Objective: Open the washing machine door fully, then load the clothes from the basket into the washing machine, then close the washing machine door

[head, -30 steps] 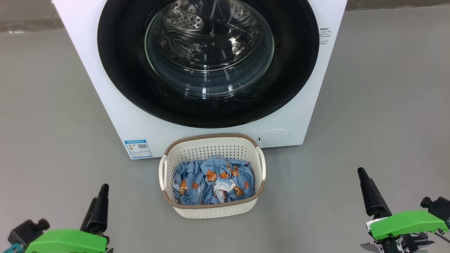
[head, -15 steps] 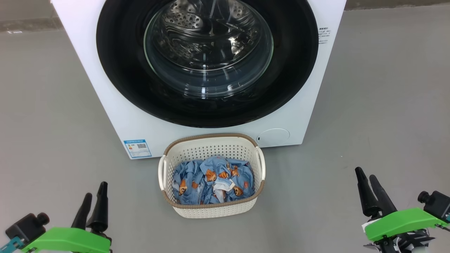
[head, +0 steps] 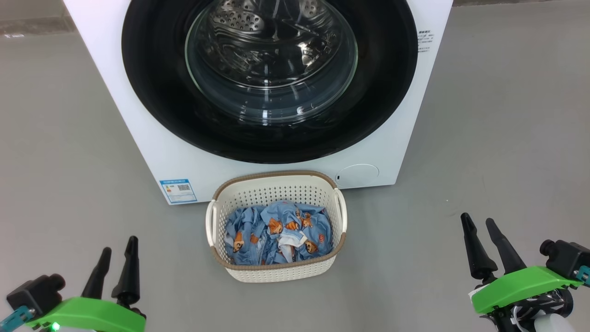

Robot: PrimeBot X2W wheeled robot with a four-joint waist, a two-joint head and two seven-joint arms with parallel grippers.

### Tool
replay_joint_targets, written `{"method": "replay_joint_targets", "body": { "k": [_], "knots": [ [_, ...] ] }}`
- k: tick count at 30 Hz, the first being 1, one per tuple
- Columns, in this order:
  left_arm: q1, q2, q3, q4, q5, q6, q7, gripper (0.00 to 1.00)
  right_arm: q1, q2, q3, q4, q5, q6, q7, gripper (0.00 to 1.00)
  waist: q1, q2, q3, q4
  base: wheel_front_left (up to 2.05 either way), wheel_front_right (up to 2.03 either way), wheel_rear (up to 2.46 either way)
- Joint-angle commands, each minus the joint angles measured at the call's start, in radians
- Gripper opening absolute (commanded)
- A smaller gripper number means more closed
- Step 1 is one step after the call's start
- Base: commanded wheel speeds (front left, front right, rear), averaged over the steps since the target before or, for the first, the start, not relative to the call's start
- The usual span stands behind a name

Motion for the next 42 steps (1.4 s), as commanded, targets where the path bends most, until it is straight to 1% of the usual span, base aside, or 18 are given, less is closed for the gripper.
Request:
{"method": "replay_joint_targets", "body": {
  "k": [1, 11, 17, 28, 36, 42],
  "knots": [
    [-0.054, 0.031, 0.019, -0.029, 0.034, -0.002, -0.014, 1.00, -0.049, -0.020, 0.020, -0.026, -0.041, 0.001, -0.014, 1.00, -0.0001, 0.0000, 0.001, 0.001, 0.00, 0.00, 0.00],
    [-0.061, 0.042, 0.021, -0.029, 0.150, -0.002, -0.041, 1.00, -0.066, -0.034, 0.034, -0.020, -0.153, 0.001, -0.041, 1.00, -0.0001, 0.0000, 0.006, -0.001, 0.00, 0.00, 0.00],
    [-0.052, 0.022, 0.044, -0.035, 0.212, -0.002, -0.058, 1.00, -0.073, -0.036, 0.039, -0.014, -0.213, 0.001, -0.058, 1.00, -0.0001, 0.0000, 0.005, -0.003, 0.00, 0.00, 0.00],
    [-0.061, 0.038, 0.039, -0.036, 0.347, -0.002, -0.094, 1.00, -0.098, -0.053, 0.052, 0.002, -0.349, 0.002, -0.093, 1.00, -0.0001, 0.0000, 0.009, -0.002, 0.00, 0.00, 0.00],
    [-0.062, 0.033, 0.056, -0.031, 0.434, -0.003, -0.117, 1.00, -0.104, -0.061, 0.055, 0.007, -0.440, 0.002, -0.117, 1.00, -0.0001, 0.0000, 0.009, 0.004, 0.00, 0.00, 0.00],
    [-0.071, 0.044, 0.048, -0.030, 0.496, -0.003, -0.135, 1.00, -0.114, -0.066, 0.064, 0.015, -0.509, 0.002, -0.134, 1.00, -0.0001, 0.0000, 0.017, 0.006, 0.00, 0.00, 0.00]
  ]
}}
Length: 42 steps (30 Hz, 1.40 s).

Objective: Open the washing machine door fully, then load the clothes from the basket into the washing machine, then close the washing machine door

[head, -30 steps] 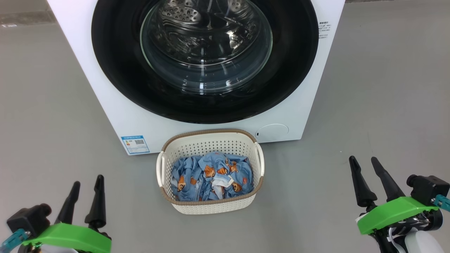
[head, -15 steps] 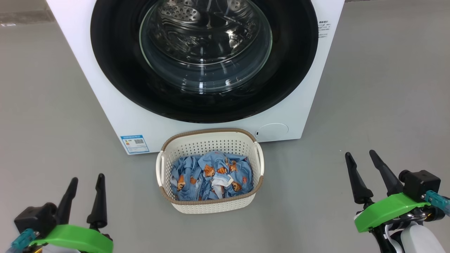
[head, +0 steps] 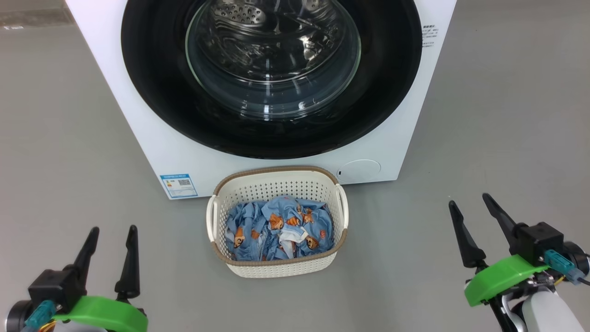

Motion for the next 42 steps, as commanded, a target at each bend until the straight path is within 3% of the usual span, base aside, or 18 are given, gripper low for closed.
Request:
{"method": "replay_joint_targets", "body": {
  "k": [1, 4, 14, 42],
  "knots": [
    [-0.054, 0.038, 0.031, -0.023, 0.037, -0.002, -0.015, 1.00, -0.046, -0.015, 0.028, -0.020, -0.039, 0.002, -0.017, 1.00, 0.0000, -0.0001, 0.002, 0.000, 0.00, 0.00, 0.00],
    [-0.058, 0.043, 0.029, -0.024, 0.063, -0.003, -0.023, 1.00, -0.052, -0.016, 0.033, -0.017, -0.066, 0.002, -0.025, 1.00, 0.0000, -0.0001, 0.003, -0.001, 0.00, 0.00, 0.00],
    [-0.055, 0.036, 0.038, -0.012, 0.053, -0.003, -0.023, 1.00, -0.042, 0.013, 0.004, -0.011, 0.001, 0.002, -0.025, 1.00, 0.0000, -0.0001, -0.006, -0.001, 0.00, 0.00, 0.00],
    [-0.055, 0.030, 0.067, 0.031, 0.028, -0.003, -0.023, 1.00, -0.038, 0.004, -0.002, -0.010, 0.015, 0.002, -0.025, 1.00, 0.0000, -0.0001, -0.020, -0.001, 0.00, 0.00, 0.00]
  ]
}}
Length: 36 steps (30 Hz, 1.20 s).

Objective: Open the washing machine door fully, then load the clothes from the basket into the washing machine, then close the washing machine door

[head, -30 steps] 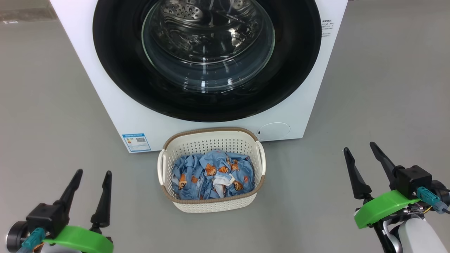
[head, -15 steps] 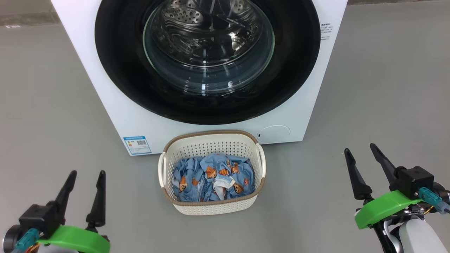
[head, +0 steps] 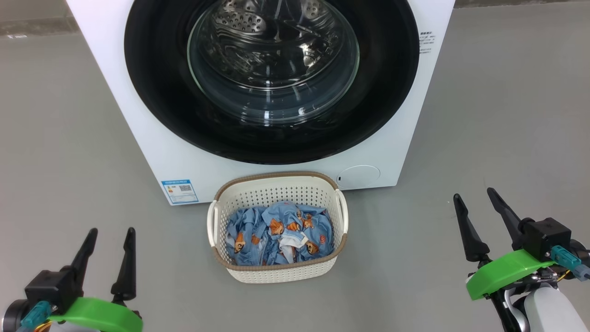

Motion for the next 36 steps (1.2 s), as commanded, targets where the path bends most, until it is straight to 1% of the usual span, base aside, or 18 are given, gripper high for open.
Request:
{"method": "replay_joint_targets", "body": {
  "k": [1, 26, 36],
  "knots": [
    [-0.041, 0.033, 0.033, -0.017, -0.008, -0.002, -0.006, 1.00, -0.014, -0.007, 0.018, -0.027, -0.003, 0.002, -0.012, 1.00, 0.0000, 0.0000, 0.000, 0.000, 0.00, 0.00, 0.00],
    [-0.049, 0.048, 0.048, -0.018, -0.021, -0.002, -0.006, 1.00, -0.025, 0.002, 0.013, -0.030, -0.002, 0.002, -0.012, 1.00, 0.0000, 0.0000, 0.018, -0.008, 0.00, 0.00, 0.00],
    [-0.059, 0.051, 0.044, -0.019, -0.002, -0.002, -0.006, 1.00, -0.028, 0.003, 0.002, -0.038, -0.003, 0.002, -0.012, 1.00, 0.0000, 0.0000, 0.034, -0.005, 0.16, 0.16, -0.33]
  ]
}}
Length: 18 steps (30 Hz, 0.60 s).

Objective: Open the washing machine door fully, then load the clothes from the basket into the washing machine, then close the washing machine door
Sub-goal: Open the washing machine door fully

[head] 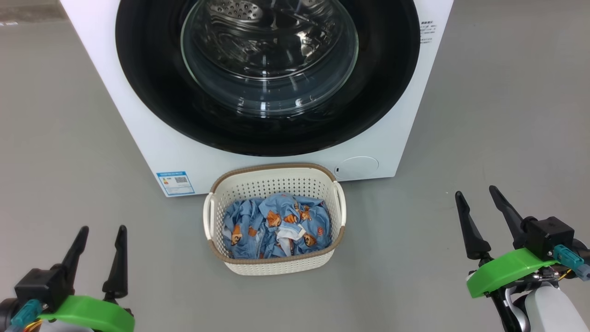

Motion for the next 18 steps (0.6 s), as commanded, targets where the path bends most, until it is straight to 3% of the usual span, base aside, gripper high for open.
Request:
{"method": "replay_joint_targets", "body": {
  "k": [1, 7, 18],
  "knots": [
    [-0.055, 0.030, 0.034, -0.024, 0.005, -0.002, -0.006, 1.00, -0.029, -0.007, 0.016, -0.029, -0.004, 0.002, -0.012, 1.00, 0.0000, 0.0000, 0.003, 0.001, 0.55, 0.55, -1.10],
    [-0.059, 0.027, 0.042, -0.033, 0.005, -0.002, -0.006, 1.00, -0.031, -0.006, 0.010, -0.032, -0.003, 0.002, -0.012, 1.00, 0.0000, 0.0000, 0.013, 0.003, 0.82, 0.82, -1.65],
    [-0.065, 0.023, 0.044, -0.036, -0.001, -0.002, -0.006, 1.00, -0.035, 0.001, 0.002, -0.035, -0.004, 0.002, -0.012, 1.00, 0.0000, 0.0000, 0.029, 0.006, 1.21, 1.21, -2.43]
  ]
}}
